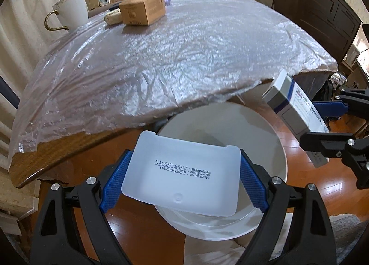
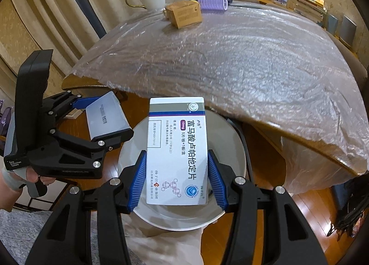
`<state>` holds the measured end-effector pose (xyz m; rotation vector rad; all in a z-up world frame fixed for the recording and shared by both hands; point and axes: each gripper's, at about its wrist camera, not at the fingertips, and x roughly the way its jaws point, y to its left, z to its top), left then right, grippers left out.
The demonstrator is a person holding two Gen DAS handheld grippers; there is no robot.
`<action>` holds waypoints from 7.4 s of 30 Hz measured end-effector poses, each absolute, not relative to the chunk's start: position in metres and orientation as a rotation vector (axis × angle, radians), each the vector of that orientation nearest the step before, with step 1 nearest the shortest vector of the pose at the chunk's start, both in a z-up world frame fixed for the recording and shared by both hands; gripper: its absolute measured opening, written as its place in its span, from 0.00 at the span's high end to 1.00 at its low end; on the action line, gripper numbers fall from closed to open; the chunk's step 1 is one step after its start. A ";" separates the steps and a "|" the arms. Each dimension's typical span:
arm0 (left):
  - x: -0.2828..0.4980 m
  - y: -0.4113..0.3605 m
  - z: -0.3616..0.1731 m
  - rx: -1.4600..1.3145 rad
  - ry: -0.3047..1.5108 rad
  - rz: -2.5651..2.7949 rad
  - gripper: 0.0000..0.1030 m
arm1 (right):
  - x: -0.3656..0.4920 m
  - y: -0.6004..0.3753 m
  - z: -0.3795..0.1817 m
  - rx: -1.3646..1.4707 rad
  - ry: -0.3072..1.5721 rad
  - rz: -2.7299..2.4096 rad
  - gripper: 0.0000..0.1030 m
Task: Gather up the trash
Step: 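Carry the white tray and medicine box over the white bin, then open both tools to drop the tray and medicine box into the bin, then swing both open tools back over the table, then grasp the cardboard cosmetics box with the left tool while the right tool grasps the lavender roller, then carry the cardboard box and lavender roller over the white bin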
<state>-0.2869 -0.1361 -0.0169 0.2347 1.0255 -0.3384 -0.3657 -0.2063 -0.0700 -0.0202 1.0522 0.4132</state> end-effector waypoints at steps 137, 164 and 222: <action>-0.075 -0.145 0.037 0.185 0.782 -0.359 0.20 | 0.026 -0.168 -0.039 0.202 1.019 0.214 0.31; -0.086 -0.136 0.037 0.116 0.821 -0.368 0.42 | -0.005 -0.190 -0.030 0.114 0.935 0.270 0.32; -0.201 -0.111 0.048 0.028 0.857 -0.328 0.42 | -0.266 -0.223 -0.018 0.159 0.912 0.379 0.58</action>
